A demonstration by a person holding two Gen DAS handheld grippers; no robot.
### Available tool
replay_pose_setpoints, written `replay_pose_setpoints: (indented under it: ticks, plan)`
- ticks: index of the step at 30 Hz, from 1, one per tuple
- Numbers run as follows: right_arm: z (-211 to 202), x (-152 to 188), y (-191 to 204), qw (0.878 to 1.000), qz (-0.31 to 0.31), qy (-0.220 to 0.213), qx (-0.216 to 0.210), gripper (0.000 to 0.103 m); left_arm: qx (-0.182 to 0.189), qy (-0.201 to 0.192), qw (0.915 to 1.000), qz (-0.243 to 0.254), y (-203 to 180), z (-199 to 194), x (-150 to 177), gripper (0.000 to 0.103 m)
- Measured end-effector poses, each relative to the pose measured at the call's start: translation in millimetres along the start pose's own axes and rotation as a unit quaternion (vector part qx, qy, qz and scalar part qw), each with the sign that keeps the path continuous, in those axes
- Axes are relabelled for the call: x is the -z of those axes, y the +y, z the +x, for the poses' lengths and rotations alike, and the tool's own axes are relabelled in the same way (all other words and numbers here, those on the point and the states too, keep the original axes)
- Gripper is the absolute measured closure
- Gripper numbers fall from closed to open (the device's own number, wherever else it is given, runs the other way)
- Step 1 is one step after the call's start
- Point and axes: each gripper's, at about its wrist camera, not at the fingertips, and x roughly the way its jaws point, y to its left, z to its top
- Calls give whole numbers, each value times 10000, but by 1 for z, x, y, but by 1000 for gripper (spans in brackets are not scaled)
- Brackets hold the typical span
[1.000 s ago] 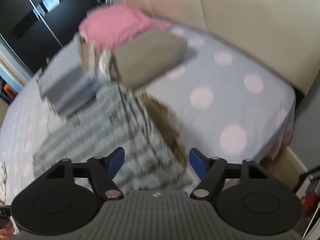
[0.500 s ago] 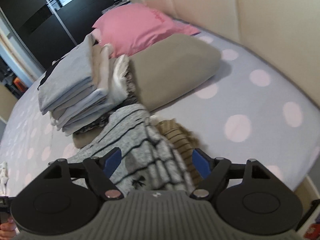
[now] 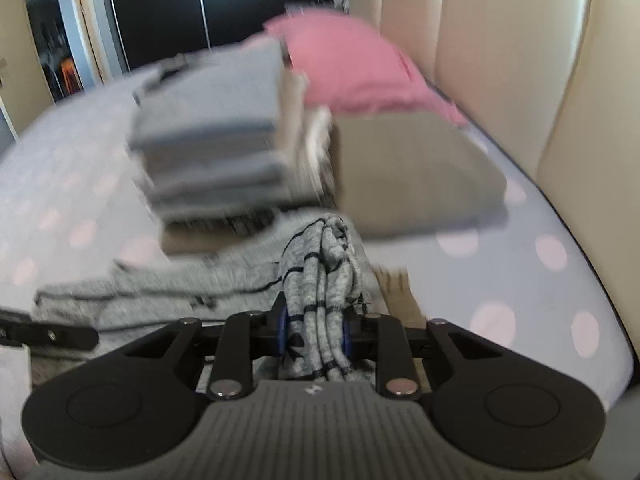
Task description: Fold clothes
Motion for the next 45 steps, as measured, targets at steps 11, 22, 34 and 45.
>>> replay_pose_setpoints:
  ticks: [11, 22, 34, 45]
  plan:
    - [50, -13, -10, 9969, 421, 488, 453, 55, -29, 318, 9993, -177, 17, 32, -15, 81]
    - [-41, 13, -14, 9853, 590, -867, 1348, 30, -809, -253, 9947, 586, -6, -23, -10, 64]
    - [-32, 60, 19, 9922, -100, -829, 928, 82, -917, -183, 9808, 1710, -40, 20, -6, 81]
    - [36, 73, -37, 9881, 1189, -408, 882, 87, -966, 168, 9810, 1673, -31, 52, -19, 86]
